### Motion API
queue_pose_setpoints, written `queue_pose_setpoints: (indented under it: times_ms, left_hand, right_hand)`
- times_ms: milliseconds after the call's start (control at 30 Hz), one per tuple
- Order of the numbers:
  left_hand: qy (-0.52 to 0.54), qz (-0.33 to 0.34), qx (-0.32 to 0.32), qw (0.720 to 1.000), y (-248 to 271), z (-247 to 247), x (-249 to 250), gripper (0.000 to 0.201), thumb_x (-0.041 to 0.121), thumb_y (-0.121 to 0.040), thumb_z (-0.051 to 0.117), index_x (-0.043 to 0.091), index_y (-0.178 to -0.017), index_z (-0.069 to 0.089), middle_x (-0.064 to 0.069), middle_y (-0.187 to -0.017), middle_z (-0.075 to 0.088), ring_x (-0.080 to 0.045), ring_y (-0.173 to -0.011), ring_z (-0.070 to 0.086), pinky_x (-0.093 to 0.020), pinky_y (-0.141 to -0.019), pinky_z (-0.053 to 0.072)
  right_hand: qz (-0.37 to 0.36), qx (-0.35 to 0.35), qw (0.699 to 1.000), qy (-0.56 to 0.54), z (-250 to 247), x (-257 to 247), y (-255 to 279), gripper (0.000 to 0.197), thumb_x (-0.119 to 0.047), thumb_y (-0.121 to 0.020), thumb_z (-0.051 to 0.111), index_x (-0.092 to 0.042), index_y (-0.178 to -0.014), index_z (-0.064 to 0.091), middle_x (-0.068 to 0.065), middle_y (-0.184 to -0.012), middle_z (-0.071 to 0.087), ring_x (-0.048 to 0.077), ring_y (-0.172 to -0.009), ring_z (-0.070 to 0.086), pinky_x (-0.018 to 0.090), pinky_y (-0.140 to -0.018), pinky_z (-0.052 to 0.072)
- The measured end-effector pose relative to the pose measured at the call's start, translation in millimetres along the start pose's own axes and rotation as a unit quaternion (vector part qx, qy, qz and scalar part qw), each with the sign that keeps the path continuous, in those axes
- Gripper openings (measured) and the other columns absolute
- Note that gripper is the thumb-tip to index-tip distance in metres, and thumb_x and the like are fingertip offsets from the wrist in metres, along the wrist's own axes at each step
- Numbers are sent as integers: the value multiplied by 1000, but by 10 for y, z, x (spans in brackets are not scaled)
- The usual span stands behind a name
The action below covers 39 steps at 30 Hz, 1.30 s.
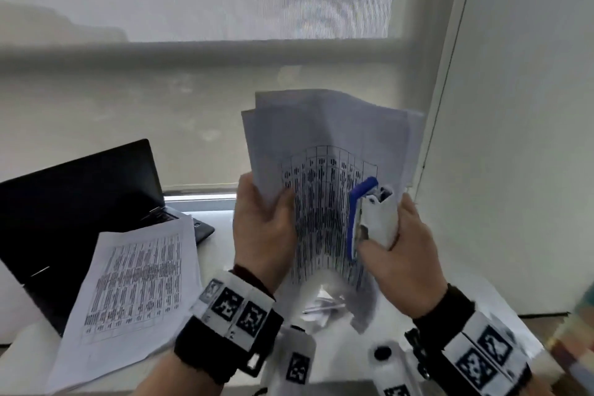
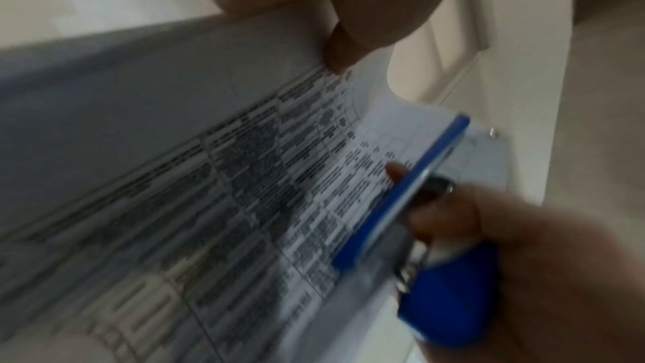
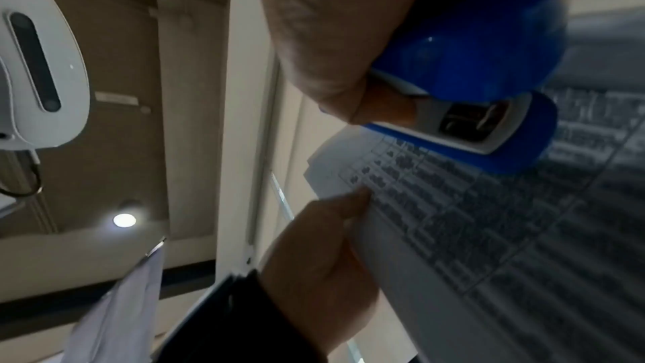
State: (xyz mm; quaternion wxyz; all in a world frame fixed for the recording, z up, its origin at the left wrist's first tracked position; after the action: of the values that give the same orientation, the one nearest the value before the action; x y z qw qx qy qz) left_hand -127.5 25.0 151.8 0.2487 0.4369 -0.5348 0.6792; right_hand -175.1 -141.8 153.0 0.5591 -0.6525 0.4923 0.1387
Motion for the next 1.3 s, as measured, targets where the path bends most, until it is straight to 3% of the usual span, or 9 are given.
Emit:
queue_pose_setpoints:
  times_ms: [200, 433, 633, 733, 867, 1000, 1100, 1200, 1300]
  left_hand:
    - [-33, -74, -17, 997, 153, -129, -277, 32, 15, -85, 74, 23, -102, 48, 4, -99, 66, -10, -88, 65, -29, -79, 52]
    - [2, -37, -48, 998, 141, -176, -176, 26, 13, -91, 65, 20, -109, 48, -1, -103, 66, -11, -92, 66, -27, -82, 56]
    - [15, 25, -31, 999, 158, -215, -124, 44, 7, -89, 66, 23, -116, 35, 6, -100, 58, 10, -79, 61, -9, -69, 48]
    - [-12, 87, -64, 994, 189, -233, -47, 67, 4, -87, 68, 35, -129, 26, 6, -117, 54, -2, -95, 62, -20, -81, 52]
    - [-100, 178, -75, 976, 152, -260, 69, 73, 7, -88, 68, 43, -135, 25, 7, -129, 47, -18, -109, 54, -23, -95, 44]
    - [-146, 180, -57, 971, 79, -272, 109, 45, 10, -89, 66, 26, -124, 42, 11, -104, 52, -9, -82, 50, 2, -72, 32]
    - [-151, 168, -42, 973, 46, -302, 135, 38, 8, -89, 66, 13, -120, 45, 5, -95, 52, -8, -69, 44, 1, -66, 32]
    - [-132, 163, -48, 976, 57, -309, 137, 43, 9, -89, 67, 20, -120, 39, 14, -93, 48, 2, -73, 53, -5, -63, 37]
    - [-76, 127, -64, 987, 60, -299, 54, 57, 5, -88, 67, 26, -123, 27, 1, -97, 52, 0, -73, 55, -12, -66, 44]
  right_hand:
    - [116, -12, 989, -85, 103, 302, 116, 21, 2, -76, 64, -15, -80, 53, 3, -94, 44, 20, -66, 48, 13, -42, 41]
    - [53, -9, 994, -98, 32, 233, 166, 23, -9, -59, 62, -27, -73, 57, 9, -92, 48, 25, -73, 55, 23, -51, 51]
    - [37, 23, 995, -93, -53, 216, 231, 14, -8, -55, 59, -7, -69, 56, 5, -92, 42, 20, -73, 51, 23, -49, 50]
    - [12, 15, 996, -93, -109, 116, 249, 15, -6, -56, 59, -16, -68, 56, 4, -94, 42, 6, -69, 50, 14, -47, 45]
    - [17, 49, 995, -91, -166, 75, 185, 20, -7, -57, 58, -23, -69, 56, -1, -97, 42, 7, -72, 51, 10, -50, 43]
    - [23, 56, 997, -46, -177, 20, 121, 13, -13, -59, 56, -24, -63, 51, -4, -95, 42, 3, -69, 48, 8, -50, 39]
    - [43, 53, 996, -54, -192, -7, 84, 12, -13, -60, 57, -22, -66, 51, 3, -89, 43, 1, -58, 48, 8, -44, 37]
    - [77, 43, 993, -78, -205, 46, 40, 21, -6, -69, 65, -19, -68, 49, 12, -83, 45, 13, -52, 42, 12, -38, 33]
    - [97, 25, 991, -90, -208, 55, 29, 17, -9, -66, 64, -16, -69, 48, 13, -80, 45, 13, -48, 40, 16, -37, 33]
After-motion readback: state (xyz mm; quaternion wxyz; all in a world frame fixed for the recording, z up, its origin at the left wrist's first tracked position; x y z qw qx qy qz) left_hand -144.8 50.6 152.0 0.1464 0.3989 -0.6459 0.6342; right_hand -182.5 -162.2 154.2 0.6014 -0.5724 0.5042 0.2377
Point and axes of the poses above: each hand's wrist, its own y-axis away from the middle knuckle, its own z-axis out of the palm, x = y × z, the point moved 2 cm from there along -y, towards the middle knuckle
